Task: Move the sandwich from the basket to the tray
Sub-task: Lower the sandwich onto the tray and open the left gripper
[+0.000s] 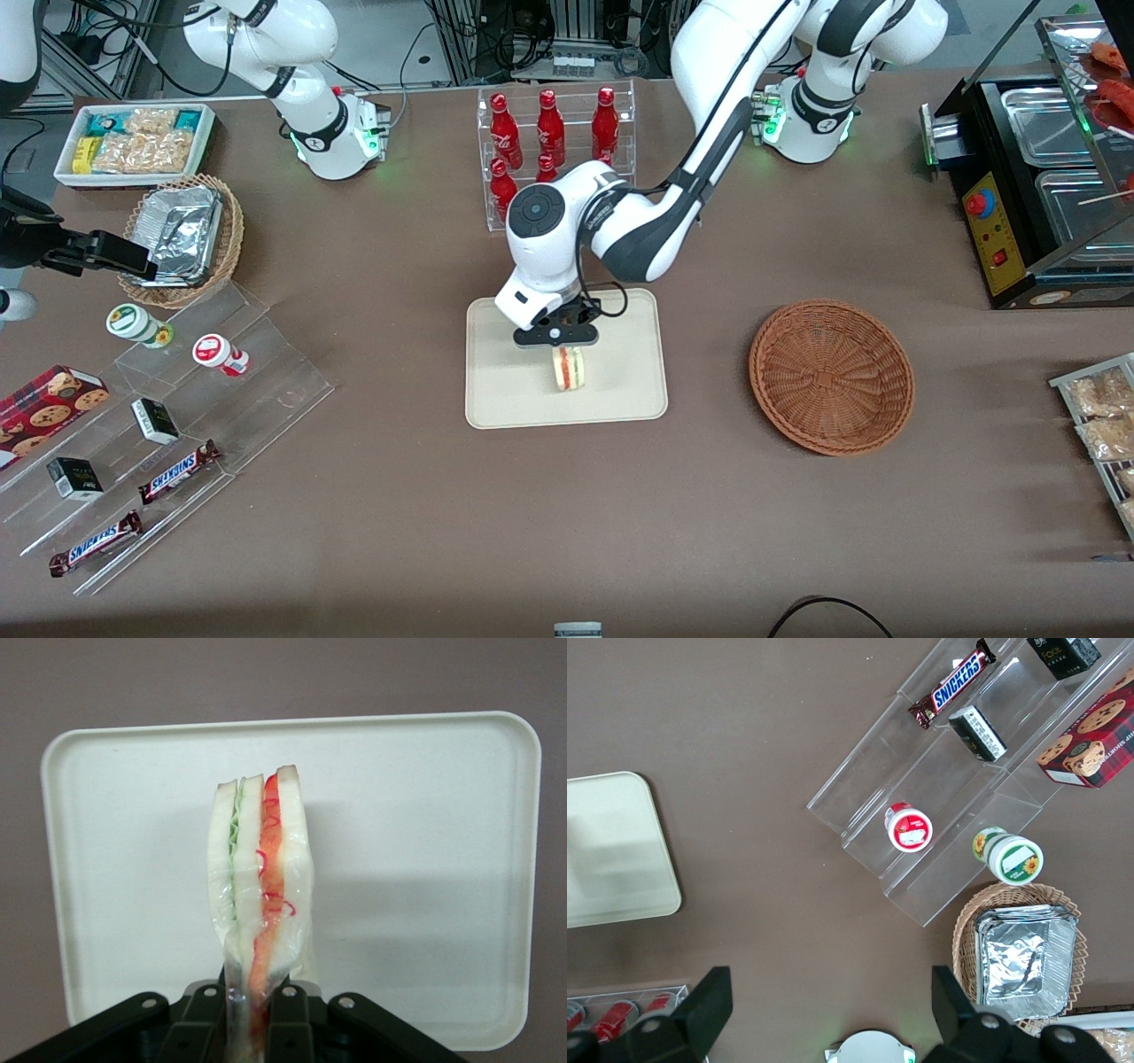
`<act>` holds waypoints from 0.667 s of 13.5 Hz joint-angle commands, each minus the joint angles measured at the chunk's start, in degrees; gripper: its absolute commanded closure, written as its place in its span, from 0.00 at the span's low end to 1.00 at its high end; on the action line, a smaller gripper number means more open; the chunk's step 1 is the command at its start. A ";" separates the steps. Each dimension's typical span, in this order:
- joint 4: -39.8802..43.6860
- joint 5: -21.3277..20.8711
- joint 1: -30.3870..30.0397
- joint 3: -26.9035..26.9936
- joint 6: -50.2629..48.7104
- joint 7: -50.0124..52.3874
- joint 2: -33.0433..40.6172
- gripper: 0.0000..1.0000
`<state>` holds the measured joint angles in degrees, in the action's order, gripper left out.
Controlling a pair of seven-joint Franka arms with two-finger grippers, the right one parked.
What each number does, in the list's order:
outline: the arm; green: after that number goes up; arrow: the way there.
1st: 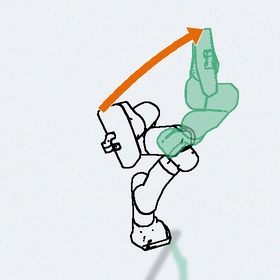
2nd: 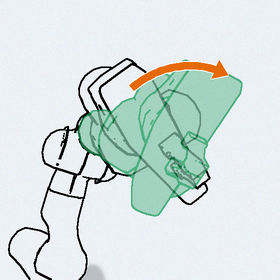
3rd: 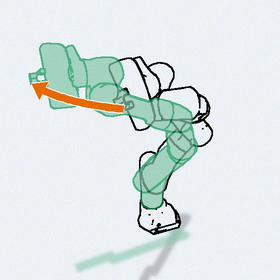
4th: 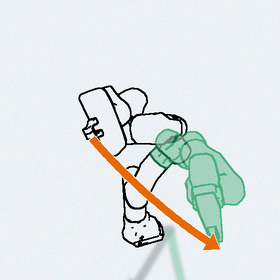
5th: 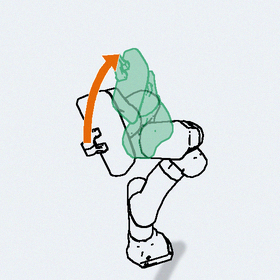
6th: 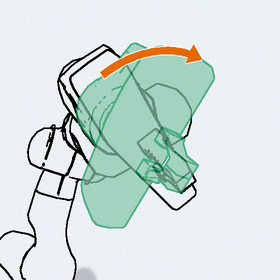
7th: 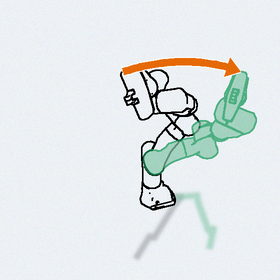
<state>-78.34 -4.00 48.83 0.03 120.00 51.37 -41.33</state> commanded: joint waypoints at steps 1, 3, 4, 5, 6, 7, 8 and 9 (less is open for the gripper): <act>2.49 -2.15 1.35 0.76 2.33 0.04 -3.75 1.00; 2.58 -4.17 1.53 0.76 2.61 -0.13 -5.51 1.00; 2.58 -4.70 1.79 0.76 2.61 -0.22 -6.04 1.00; 2.49 -5.05 2.40 0.76 2.61 -0.22 -6.22 1.00; 2.49 -5.06 2.41 0.76 2.69 -0.22 -6.65 1.00; 2.49 -5.06 2.41 0.76 2.78 0.04 -6.75 0.54; 2.49 -5.06 2.41 0.76 2.78 0.04 -6.75 0.12; 2.49 -5.06 2.41 0.76 2.70 0.04 -6.57 0.02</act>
<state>-77.33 -8.55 50.29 0.06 122.97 51.23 -46.87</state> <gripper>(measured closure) 0.696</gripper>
